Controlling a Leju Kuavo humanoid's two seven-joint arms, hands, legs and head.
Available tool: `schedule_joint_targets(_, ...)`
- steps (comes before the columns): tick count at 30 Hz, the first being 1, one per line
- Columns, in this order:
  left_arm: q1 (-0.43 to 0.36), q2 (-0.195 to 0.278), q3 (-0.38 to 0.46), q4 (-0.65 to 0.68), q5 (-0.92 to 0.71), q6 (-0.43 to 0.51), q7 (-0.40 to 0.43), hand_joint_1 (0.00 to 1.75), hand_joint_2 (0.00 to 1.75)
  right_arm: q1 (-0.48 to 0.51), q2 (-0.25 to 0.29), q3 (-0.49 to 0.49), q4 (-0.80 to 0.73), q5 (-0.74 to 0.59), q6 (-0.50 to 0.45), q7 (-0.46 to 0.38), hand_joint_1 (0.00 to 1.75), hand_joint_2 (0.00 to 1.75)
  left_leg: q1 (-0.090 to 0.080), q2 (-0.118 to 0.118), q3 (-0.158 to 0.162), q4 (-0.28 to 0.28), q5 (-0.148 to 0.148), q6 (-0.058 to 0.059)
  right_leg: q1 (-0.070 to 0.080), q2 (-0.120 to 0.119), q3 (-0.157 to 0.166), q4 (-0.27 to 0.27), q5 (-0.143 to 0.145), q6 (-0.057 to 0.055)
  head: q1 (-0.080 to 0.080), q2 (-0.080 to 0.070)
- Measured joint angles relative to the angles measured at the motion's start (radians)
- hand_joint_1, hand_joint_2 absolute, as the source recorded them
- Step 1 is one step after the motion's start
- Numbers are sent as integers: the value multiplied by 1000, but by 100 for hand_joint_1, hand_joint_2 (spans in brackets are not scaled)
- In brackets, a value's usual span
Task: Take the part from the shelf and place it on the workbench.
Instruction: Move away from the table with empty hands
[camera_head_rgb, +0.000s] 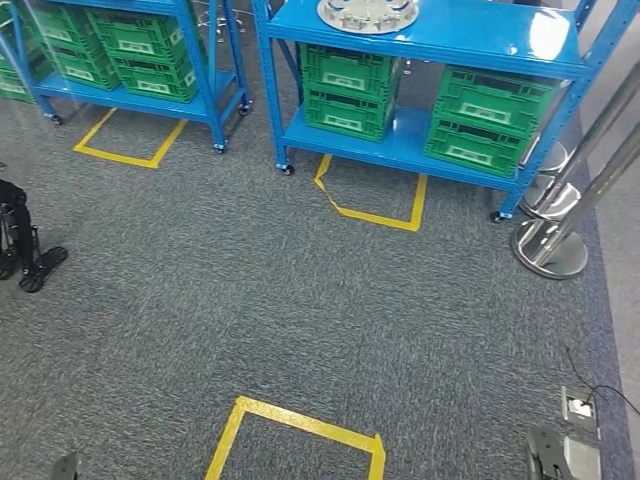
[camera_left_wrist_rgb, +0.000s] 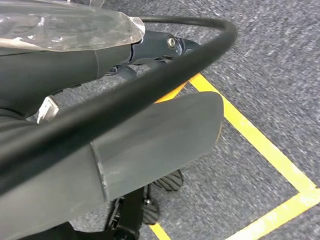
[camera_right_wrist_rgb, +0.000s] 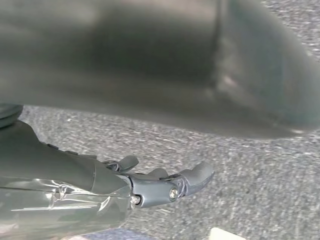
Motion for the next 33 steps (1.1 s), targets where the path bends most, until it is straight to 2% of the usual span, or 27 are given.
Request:
schedule_joint_targets(1, 0, 0, 0, 0, 0, 0, 0, 0, 0, 0, 0, -1, 1, 0, 0, 0, 0, 0, -1, -1, 6, 3, -7, -5, 0, 1, 28, -65, 29, 0, 4, 0)
schedule_joint_targets(2, -1, 1, 0, 0, -1, 0, 0, 0, 0, 0, 0, -2, 2, 0, 0, 0, 0, 0, -2, -2, 8, 5, -11, -10, 0, 2, 48, -107, 41, -4, 7, 0)
schedule_joint_targets(5, -3, 2, 0, 0, -3, -2, 0, 0, 0, 0, 0, -5, 5, -2, 1, 0, 0, 0, -4, -3, 4, 9, -15, -24, 4, 4, 62, -131, 36, -21, 0, 0)
schedule_joint_targets(7, -4, 2, 0, 0, -3, -3, 0, 0, 0, 1, 0, -8, 5, -4, 2, -1, 0, 0, -1, -2, -9, 43, -35, -34, 3, 4, 67, -137, 37, -31, -7, 0)
schedule_joint_targets(8, -4, 2, 0, 0, -3, -3, 0, 0, 0, 1, 0, -10, 5, -5, 3, -2, 0, 0, 1, -1, -33, 91, -59, -39, 2, 4, 70, -140, 36, -36, -13, 0)
schedule_joint_targets(10, -5, 1, 0, 0, -3, -3, 0, 0, 0, 1, 0, -12, 5, -6, 5, -3, 0, 0, 3, 0, -115, 237, -115, -46, 4, 3, 72, -141, 32, -43, -27, 0)
schedule_joint_targets(11, -4, 1, 0, 0, -4, -3, 0, 0, 0, 1, 0, -12, 6, -6, 6, -3, 0, 0, 3, 0, -155, 300, -130, -47, 5, 2, 74, -141, 30, -46, -31, 0)
schedule_joint_targets(12, -2, 0, 0, 0, -4, -4, 0, 0, 0, 2, 0, -12, 6, -6, 6, -4, 0, 0, 3, 0, -180, 329, -125, -47, 6, 2, 76, -141, 28, -47, -35, 0)
schedule_joint_targets(13, -1, -1, 0, 0, -4, -5, 0, 0, 0, 3, 0, -13, 6, -5, 6, -6, 0, 0, 3, 0, -184, 316, -100, -45, 6, 3, 80, -141, 24, -48, -39, 0)
schedule_joint_targets(14, -1, -1, 0, 0, -5, -6, 0, 0, 0, 3, 0, -13, 6, -5, 6, -7, 0, 0, 3, 0, -167, 264, -60, -41, 6, 3, 86, -141, 21, -48, -43, 0)
schedule_joint_targets(15, 0, 0, 0, 0, -6, -7, 0, 0, 0, 3, 0, -13, 6, -4, 6, -8, 0, 0, 2, 0, -137, 189, -16, -36, 7, 4, 91, -141, 17, -47, -46, 0)
schedule_joint_targets(16, -1, 2, 0, 0, -6, -8, 0, 0, 0, 3, 0, -13, 6, -3, 6, -9, 0, 0, 0, 0, -106, 118, 15, -32, 9, 4, 94, -141, 12, -44, -49, 0)
schedule_joint_targets(17, -2, 3, 0, 0, -6, -9, 0, 0, 0, 3, 0, -13, 6, -3, 5, -10, 0, 0, -2, 0, -84, 66, 33, -27, 10, 5, 97, -141, 8, -40, -51, 0)
schedule_joint_targets(18, -3, 3, 0, 0, -6, -10, 0, 0, 0, 4, 0, -13, 6, -3, 5, -10, 0, 0, -5, 0, -72, 38, 37, -24, 11, 5, 97, -141, 5, -36, -51, 0)
schedule_joint_targets(21, -4, 4, 0, 0, -6, -10, 0, 0, 0, 4, 0, -13, 6, -3, 3, -9, 0, 0, -6, 0, -62, 19, 31, -12, 10, 5, 101, -143, -5, -22, -47, 0)
schedule_joint_targets(22, -3, 4, 0, 0, -6, -10, 0, 0, 0, 4, 0, -13, 6, -3, 2, -9, 0, 0, -4, 1, -56, 13, 31, -6, 9, 4, 96, -126, -17, -18, -44, 0)
schedule_joint_targets(23, -3, 4, 0, 0, -6, -10, 0, 0, 0, 4, 0, -13, 6, -3, 1, -8, 0, 0, -1, 2, -48, 7, 30, 0, 9, 4, 79, -87, -38, -14, -39, 0)
schedule_joint_targets(25, -3, 3, 0, 0, -6, -9, 0, 0, 0, 6, 0, -13, 7, -4, 1, -6, 0, 0, -1, 3, -38, 5, 24, 9, 8, 3, 12, 50, -96, -10, -28, 0)
schedule_joint_targets(26, -3, 3, 0, 0, -6, -9, 0, 0, 0, 9, 0, -13, 8, -5, 1, -5, 0, 0, -2, 2, -34, 5, 20, 11, 7, 3, -26, 117, -116, -8, -23, 0)
schedule_joint_targets(27, -2, 2, 0, 0, -6, -9, 0, 0, 0, 12, 0, -13, 8, -6, 1, -4, 0, 0, -2, 1, -28, 5, 16, 11, 6, 3, -52, 157, -120, -6, -19, 0)
schedule_joint_targets(28, -2, 1, 0, 0, -6, -9, 0, 0, 0, 14, 0, -13, 9, -7, 1, -4, 0, 0, -2, 0, -21, 5, 11, 10, 6, 3, -59, 155, -101, -5, -14, 0)
schedule_joint_targets(29, -1, 1, 0, 0, -6, -9, 0, 0, 0, 16, 0, -13, 10, -7, 0, -4, 0, 0, -2, -1, -12, 5, 5, 8, 6, 3, -45, 110, -62, -5, -9, 0)
schedule_joint_targets(30, 0, 0, 0, 0, -6, -9, 0, 0, 0, 16, 0, -13, 10, -8, 0, -5, 0, 0, -1, -1, -2, 5, -2, 5, 5, 2, -18, 36, -15, -5, -3, 0)
schedule_joint_targets(31, 1, 0, 0, 0, -7, -9, 0, 0, 0, 16, 0, -13, 11, -8, 0, -5, 0, 0, -3, -1, 6, 6, -9, 1, 6, 2, 11, -34, 20, -6, 2, 0)
schedule_joint_targets(32, 0, 1, 0, 0, -7, -10, 0, 0, 0, 16, 0, -13, 12, -9, 0, -5, 0, 0, -4, -1, 11, 8, -14, -4, 6, 3, 37, -89, 39, -10, 5, 0)
schedule_joint_targets(33, -1, 1, 0, 0, -8, -10, 0, 0, 0, 15, 0, -13, 13, -10, 0, -5, 0, 0, -5, -2, 12, 10, -17, -9, 8, 4, 52, -118, 43, -14, 6, 0)
